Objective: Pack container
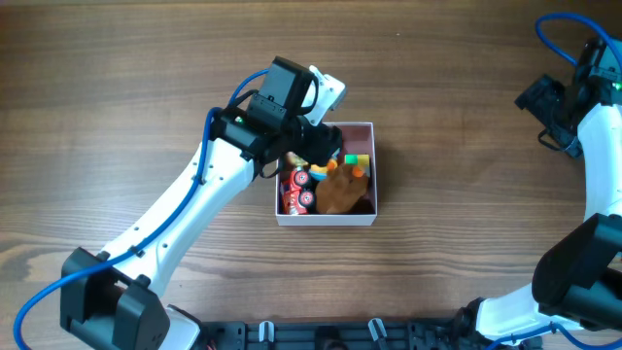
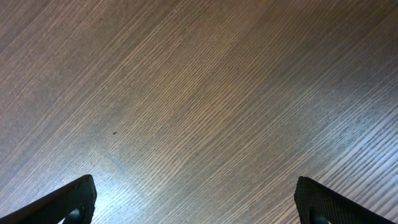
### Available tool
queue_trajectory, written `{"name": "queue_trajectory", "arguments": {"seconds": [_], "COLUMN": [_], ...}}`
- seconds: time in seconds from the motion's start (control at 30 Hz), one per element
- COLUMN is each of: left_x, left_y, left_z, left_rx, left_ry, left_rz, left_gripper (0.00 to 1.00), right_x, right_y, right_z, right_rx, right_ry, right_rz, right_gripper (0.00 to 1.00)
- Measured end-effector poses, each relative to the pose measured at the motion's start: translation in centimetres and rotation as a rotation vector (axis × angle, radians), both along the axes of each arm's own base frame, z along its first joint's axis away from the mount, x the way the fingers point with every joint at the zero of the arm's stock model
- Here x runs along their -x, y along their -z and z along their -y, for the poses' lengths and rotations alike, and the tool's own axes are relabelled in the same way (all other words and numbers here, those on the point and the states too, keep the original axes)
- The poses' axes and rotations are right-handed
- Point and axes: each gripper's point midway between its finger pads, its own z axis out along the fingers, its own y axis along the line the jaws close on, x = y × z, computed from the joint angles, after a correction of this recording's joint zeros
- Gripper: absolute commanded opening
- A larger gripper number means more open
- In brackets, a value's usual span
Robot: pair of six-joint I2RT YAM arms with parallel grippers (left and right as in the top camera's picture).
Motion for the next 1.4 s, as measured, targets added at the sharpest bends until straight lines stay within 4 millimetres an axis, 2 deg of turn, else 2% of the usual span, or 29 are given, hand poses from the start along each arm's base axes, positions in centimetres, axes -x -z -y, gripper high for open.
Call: {"name": "queue_trajectory", "arguments": {"seconds": [0.1,0.23,0.27,0.33,0.4,0.5,0.6,0.73,0.83,0.97,1.0,1.07,1.27,1.3,1.4], "left_x": [-0.8,-2.3,-2.8,-2.5,-1.2,3.3,6.5,9.0,9.2,6.8,5.6,4.5,2.5,2.4,2.2], "left_y": [0.0,-0.3,-1.2,-4.7,-8.1,-14.3,-17.0,-18.7,-17.7,-14.3,-11.7,-8.1,-2.1,-0.5,3.2], "left_z": [-0.6,-2.7,-3.7,-5.7,-7.3,-11.2,-13.9,-17.1,-18.7,-17.7,-16.7,-15.5,-11.4,-10.6,-9.6], "left_rx": [-0.033,-0.108,-0.127,-0.128,-0.107,-0.055,-0.034,0.005,0.06,0.13,0.153,0.158,0.21,0.219,0.231], "left_ry": [-0.033,-0.159,-0.217,-0.299,-0.339,-0.399,-0.438,-0.517,-0.608,-0.623,-0.597,-0.554,-0.421,-0.407,-0.439], "left_rz": [0.033,0.092,0.129,0.221,0.288,0.4,0.455,0.506,0.525,0.526,0.491,0.407,0.173,0.11,-0.051], "left_gripper": [1.0,1.0,1.0,1.0,1.0,1.0,1.0,1.0,1.0,1.0,1.0,1.0,1.0,1.0,1.0], "right_x": [0.0,0.0,0.0,0.0,0.0,0.0,0.0,0.0,0.0,0.0,0.0,0.0,0.0,0.0,0.0], "right_y": [0.0,0.0,0.0,0.0,0.0,0.0,0.0,0.0,0.0,0.0,0.0,0.0,0.0,0.0,0.0], "right_z": [0.0,0.0,0.0,0.0,0.0,0.0,0.0,0.0,0.0,0.0,0.0,0.0,0.0,0.0,0.0], "right_rx": [0.0,0.0,0.0,0.0,0.0,0.0,0.0,0.0,0.0,0.0,0.0,0.0,0.0,0.0,0.0], "right_ry": [0.0,0.0,0.0,0.0,0.0,0.0,0.0,0.0,0.001,0.0,0.0,0.0,0.0,0.0,0.0], "right_rz": [0.0,0.0,0.0,-0.001,0.0,0.0,0.0,0.0,0.0,0.0,0.0,0.0,0.0,0.0,0.0], "right_gripper": [1.0,1.0,1.0,1.0,1.0,1.0,1.0,1.0,1.0,1.0,1.0,1.0,1.0,1.0,1.0]}}
